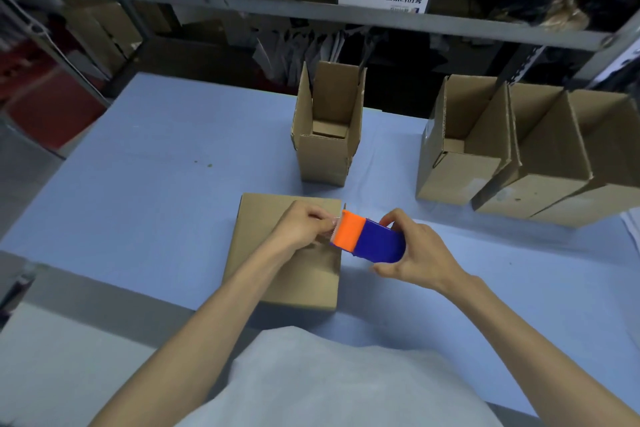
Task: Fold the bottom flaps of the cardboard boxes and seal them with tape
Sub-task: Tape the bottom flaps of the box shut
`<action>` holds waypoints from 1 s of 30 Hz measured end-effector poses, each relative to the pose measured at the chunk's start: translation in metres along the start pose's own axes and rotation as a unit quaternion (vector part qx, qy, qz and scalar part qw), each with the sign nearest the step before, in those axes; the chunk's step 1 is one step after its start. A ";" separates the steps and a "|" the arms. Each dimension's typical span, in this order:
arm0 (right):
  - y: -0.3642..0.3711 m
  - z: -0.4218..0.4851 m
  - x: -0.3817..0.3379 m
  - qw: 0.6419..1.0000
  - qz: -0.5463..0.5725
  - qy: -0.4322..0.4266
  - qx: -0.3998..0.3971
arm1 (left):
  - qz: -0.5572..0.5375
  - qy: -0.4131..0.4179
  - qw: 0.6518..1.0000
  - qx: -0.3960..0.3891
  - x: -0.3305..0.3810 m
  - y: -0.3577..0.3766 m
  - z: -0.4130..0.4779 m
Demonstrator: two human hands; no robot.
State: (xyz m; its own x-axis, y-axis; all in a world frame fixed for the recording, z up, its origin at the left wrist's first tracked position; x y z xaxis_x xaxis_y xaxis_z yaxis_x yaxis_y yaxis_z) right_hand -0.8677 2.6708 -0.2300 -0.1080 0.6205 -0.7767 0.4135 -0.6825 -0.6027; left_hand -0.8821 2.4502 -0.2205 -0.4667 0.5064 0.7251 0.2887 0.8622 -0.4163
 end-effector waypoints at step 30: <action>-0.033 -0.025 0.028 0.985 -0.142 -0.094 0.031 | 0.123 -0.037 0.978 0.166 -0.037 -0.017 -0.014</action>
State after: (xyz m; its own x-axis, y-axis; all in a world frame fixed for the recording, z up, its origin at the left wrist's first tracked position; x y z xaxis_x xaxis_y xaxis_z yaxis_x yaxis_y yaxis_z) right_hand -0.8615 2.7208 -0.2270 -0.3784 0.7114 -0.5923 0.2868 -0.5183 -0.8057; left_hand -0.8581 2.4165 -0.2322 -0.4803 0.6880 0.5440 0.1180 0.6652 -0.7373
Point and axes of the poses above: each hand's wrist, its own z-axis towards the middle knuckle, its own y-axis out of the palm, x = y × z, the point moved 1 cm from there along z, towards the middle knuckle, and after that the axes turned 9 degrees about z, right-handed, at the moved point
